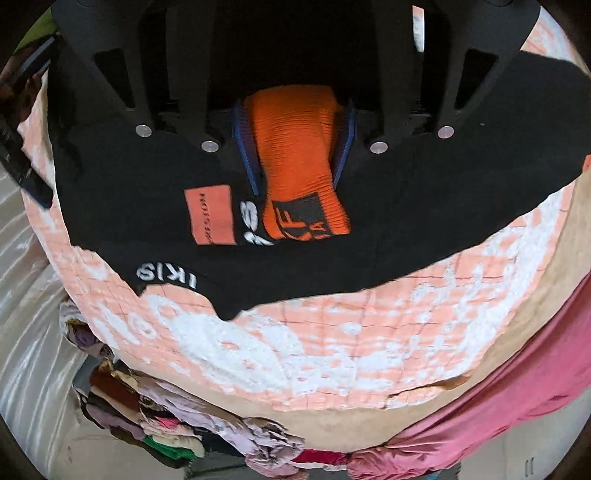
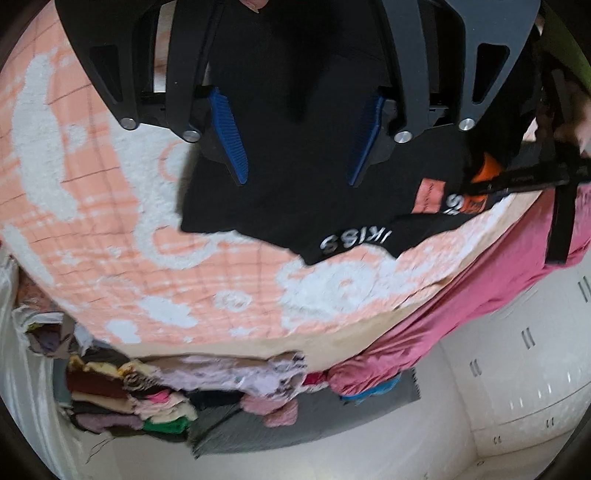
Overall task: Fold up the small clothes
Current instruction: 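Lay the cuff onto the shirt body with the left tool and open it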
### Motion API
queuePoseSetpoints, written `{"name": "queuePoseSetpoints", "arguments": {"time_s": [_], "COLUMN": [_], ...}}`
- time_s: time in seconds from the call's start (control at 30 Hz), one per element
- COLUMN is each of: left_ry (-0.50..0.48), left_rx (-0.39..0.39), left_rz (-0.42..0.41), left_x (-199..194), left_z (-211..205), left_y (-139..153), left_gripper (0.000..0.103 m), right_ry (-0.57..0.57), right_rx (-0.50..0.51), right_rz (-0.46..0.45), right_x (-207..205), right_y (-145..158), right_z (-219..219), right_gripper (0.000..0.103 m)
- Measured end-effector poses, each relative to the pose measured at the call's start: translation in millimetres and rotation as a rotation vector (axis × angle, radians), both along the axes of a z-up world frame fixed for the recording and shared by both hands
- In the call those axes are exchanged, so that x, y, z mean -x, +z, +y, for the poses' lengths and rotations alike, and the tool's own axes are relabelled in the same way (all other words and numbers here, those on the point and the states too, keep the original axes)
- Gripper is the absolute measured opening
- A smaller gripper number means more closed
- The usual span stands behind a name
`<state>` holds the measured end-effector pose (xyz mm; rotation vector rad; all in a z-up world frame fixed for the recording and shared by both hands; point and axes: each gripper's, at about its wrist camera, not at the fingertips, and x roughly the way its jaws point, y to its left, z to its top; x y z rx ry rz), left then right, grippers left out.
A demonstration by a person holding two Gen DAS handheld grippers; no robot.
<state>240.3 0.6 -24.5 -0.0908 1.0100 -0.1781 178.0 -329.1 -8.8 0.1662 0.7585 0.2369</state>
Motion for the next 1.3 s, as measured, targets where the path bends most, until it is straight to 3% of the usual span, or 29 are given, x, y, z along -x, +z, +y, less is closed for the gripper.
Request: {"name": "queuePoseSetpoints", "arguments": {"time_s": [0.17, 0.33, 0.5, 0.6, 0.63, 0.8, 0.97, 1.1, 1.2, 1.3], "left_ry": [0.058, 0.061, 0.009, 0.022, 0.025, -0.018, 0.028, 0.094, 0.107, 0.069], "left_rx": [0.025, 0.147, 0.249, 0.227, 0.219, 0.074, -0.032, 0.018, 0.054, 0.065], "left_rz": [-0.028, 0.027, 0.093, 0.086, 0.066, -0.107, -0.031, 0.008, -0.037, -0.074], "left_x": [3.8, 14.9, 20.5, 21.3, 23.2, 40.7, 32.8, 30.8, 38.0, 37.9], "left_z": [28.8, 45.8, 28.7, 17.6, 15.3, -3.3, 6.5, 31.3, 37.4, 23.8], "left_y": [10.5, 3.2, -12.6, -15.5, -11.3, 32.0, 5.1, -6.8, 9.6, 26.3], "left_gripper": [0.033, 0.033, 0.033, 0.013, 0.012, 0.012, 0.016, 0.017, 0.018, 0.026], "right_ry": [-0.028, -0.019, 0.0, 0.01, 0.01, 0.011, 0.007, -0.005, -0.007, 0.023], "right_rx": [0.04, 0.022, 0.02, 0.017, 0.016, -0.007, 0.007, 0.042, 0.041, 0.013], "right_rz": [0.105, 0.083, 0.074, 0.074, 0.073, 0.074, 0.076, 0.085, 0.079, 0.061], "right_x": [-8.8, -5.1, -2.5, -2.2, -2.1, -1.6, -1.3, -1.7, 0.2, 4.1], "right_y": [-23.2, -19.0, -15.9, -15.2, -15.1, -14.7, -14.4, -15.3, -12.8, -5.8], "right_z": [-1.1, -0.8, 4.2, 7.0, 7.3, 4.8, 5.3, 5.9, 5.2, 8.1], "right_gripper": [0.059, 0.059, 0.059, 0.059, 0.059, 0.059, 0.059, 0.059, 0.059, 0.059]}}
